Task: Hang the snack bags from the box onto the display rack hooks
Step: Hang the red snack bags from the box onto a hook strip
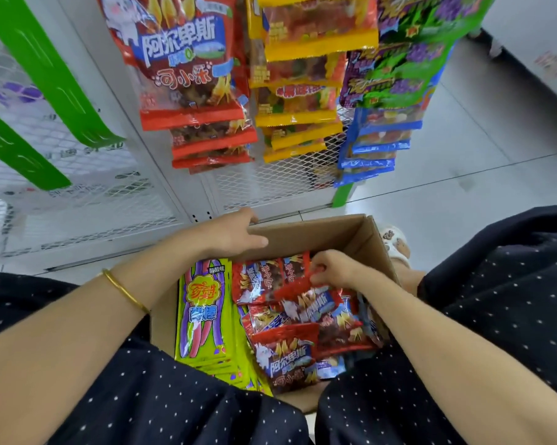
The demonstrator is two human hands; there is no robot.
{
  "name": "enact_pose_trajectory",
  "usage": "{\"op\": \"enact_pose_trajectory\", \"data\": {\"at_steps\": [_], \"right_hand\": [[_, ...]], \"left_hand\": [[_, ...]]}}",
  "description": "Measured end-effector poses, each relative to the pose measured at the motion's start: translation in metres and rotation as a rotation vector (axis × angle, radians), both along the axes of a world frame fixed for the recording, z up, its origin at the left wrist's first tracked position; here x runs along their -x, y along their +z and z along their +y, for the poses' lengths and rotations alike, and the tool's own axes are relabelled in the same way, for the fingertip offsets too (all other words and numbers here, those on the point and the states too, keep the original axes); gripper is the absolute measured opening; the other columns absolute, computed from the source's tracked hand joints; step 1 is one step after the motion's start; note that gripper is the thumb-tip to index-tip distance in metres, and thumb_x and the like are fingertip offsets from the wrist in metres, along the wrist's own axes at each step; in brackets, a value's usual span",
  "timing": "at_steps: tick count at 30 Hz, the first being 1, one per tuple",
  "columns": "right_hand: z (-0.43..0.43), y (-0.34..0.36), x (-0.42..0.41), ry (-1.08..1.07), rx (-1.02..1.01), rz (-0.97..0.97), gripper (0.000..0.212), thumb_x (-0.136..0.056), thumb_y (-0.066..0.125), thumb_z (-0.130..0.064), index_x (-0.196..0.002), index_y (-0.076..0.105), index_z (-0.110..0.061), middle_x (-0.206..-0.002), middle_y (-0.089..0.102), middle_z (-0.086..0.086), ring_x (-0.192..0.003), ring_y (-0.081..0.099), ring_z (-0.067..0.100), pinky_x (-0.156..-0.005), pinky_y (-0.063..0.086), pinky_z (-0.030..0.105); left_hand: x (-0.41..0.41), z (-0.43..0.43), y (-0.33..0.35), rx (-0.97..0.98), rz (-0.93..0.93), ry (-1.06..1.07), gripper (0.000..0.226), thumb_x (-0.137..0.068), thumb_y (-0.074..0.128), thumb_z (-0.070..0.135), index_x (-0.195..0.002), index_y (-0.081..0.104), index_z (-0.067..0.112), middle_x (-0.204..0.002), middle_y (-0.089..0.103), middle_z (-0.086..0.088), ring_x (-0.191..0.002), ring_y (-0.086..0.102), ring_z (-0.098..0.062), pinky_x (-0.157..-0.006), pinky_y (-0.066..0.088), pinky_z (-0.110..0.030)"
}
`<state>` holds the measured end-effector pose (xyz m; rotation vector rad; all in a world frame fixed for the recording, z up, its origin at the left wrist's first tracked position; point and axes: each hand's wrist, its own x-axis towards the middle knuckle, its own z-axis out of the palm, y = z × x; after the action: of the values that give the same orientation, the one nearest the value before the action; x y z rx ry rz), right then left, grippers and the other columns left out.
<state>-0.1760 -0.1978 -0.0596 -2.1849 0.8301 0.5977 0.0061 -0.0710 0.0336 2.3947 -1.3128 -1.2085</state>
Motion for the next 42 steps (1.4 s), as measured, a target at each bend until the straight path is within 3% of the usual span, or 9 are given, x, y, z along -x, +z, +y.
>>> {"op": "enact_pose_trajectory", "data": {"at_steps": [5,8,11,16,20,23,27,34,42], "right_hand": [[-0.018,0.072,-0.01,-0.063,-0.149,-0.361,0.002,-0.09,0.059,-0.012,-0.091,0.06,-0.012,-0.09,0.059,0.003,-0.084,0.058,0.016,-0.068,0.048,0.017],[-0.021,0.1,-0.012,-0.136,-0.215,-0.493,0.007,-0.09,0.058,-0.011,-0.084,0.058,-0.015,-0.091,0.06,0.008,-0.09,0.061,0.023,-0.077,0.053,0.033],[-0.019,0.127,-0.017,-0.168,-0.235,-0.592,0.003,-0.089,0.06,-0.012,-0.086,0.059,-0.013,-0.087,0.058,0.002,-0.086,0.061,0.017,-0.07,0.053,0.026],[-0.005,0.176,-0.044,-0.033,-0.018,-0.67,0.005,-0.086,0.065,-0.018,-0.089,0.069,-0.017,-0.089,0.067,0.004,-0.078,0.063,0.016,-0.065,0.05,0.025],[0.002,0.216,-0.07,0.056,0.147,-0.749,0.006,-0.088,0.063,-0.019,-0.082,0.067,-0.018,-0.076,0.061,-0.008,-0.07,0.057,0.004,-0.059,0.043,0.016],[0.006,0.249,-0.086,0.123,0.264,-0.824,0.007,-0.088,0.063,-0.018,-0.09,0.07,-0.017,-0.076,0.057,-0.017,-0.068,0.053,-0.004,-0.062,0.039,0.008],[0.01,0.289,-0.108,0.208,0.442,-0.929,0.013,-0.089,0.06,-0.018,-0.095,0.07,-0.011,-0.085,0.057,-0.005,-0.084,0.055,0.013,-0.076,0.044,0.027],[0.013,0.316,-0.141,0.137,0.533,-1.095,0.015,-0.092,0.055,-0.014,-0.095,0.069,-0.01,-0.088,0.056,-0.001,-0.088,0.053,0.013,-0.079,0.042,0.029],[0.023,0.326,-0.17,-0.109,0.808,-1.192,0.015,-0.096,0.048,-0.02,-0.099,0.053,-0.006,-0.103,0.049,0.005,-0.085,0.051,0.021,-0.065,0.04,0.033]], "left_hand": [[0.012,-0.003,0.008,0.1,0.002,-0.096,0.053,-0.085,0.065,0.032,-0.133,0.046,0.017,-0.133,0.052,-0.001,-0.118,0.051,-0.017,-0.101,0.041,-0.034],[0.013,-0.005,0.017,0.259,-0.024,-0.065,0.027,-0.085,0.066,0.021,-0.11,0.062,0.013,-0.108,0.063,-0.005,-0.1,0.057,-0.02,-0.087,0.045,-0.033],[0.005,-0.005,0.035,0.414,-0.088,-0.003,0.01,-0.086,0.064,0.015,-0.091,0.066,0.007,-0.089,0.063,-0.006,-0.087,0.056,-0.022,-0.073,0.04,-0.03],[-0.008,0.005,0.083,0.56,-0.128,0.018,0.004,-0.086,0.064,0.015,-0.083,0.065,0.012,-0.073,0.055,0.008,-0.069,0.049,-0.008,-0.061,0.034,-0.024],[-0.024,0.016,0.135,0.601,-0.164,0.027,0.004,-0.086,0.064,0.02,-0.087,0.067,0.017,-0.081,0.059,0.013,-0.074,0.053,0.0,-0.068,0.041,-0.021],[-0.044,0.013,0.189,0.873,-0.259,0.197,0.012,-0.086,0.064,0.02,-0.098,0.065,0.019,-0.092,0.061,0.013,-0.083,0.056,0.001,-0.079,0.043,-0.013],[-0.075,-0.015,0.242,1.159,-0.416,0.449,0.032,-0.087,0.062,0.014,-0.117,0.057,0.007,-0.101,0.057,0.003,-0.092,0.055,-0.01,-0.086,0.044,-0.021],[-0.091,-0.037,0.258,1.119,-0.474,0.479,0.013,-0.09,0.06,0.026,-0.086,0.056,0.015,-0.067,0.047,0.012,-0.062,0.045,-0.004,-0.055,0.031,-0.017],[-0.09,-0.031,0.266,1.035,-0.281,0.452,0.032,-0.093,0.054,0.026,-0.063,0.047,0.017,-0.063,0.046,-0.001,-0.062,0.043,-0.013,-0.061,0.034,-0.029]]}}
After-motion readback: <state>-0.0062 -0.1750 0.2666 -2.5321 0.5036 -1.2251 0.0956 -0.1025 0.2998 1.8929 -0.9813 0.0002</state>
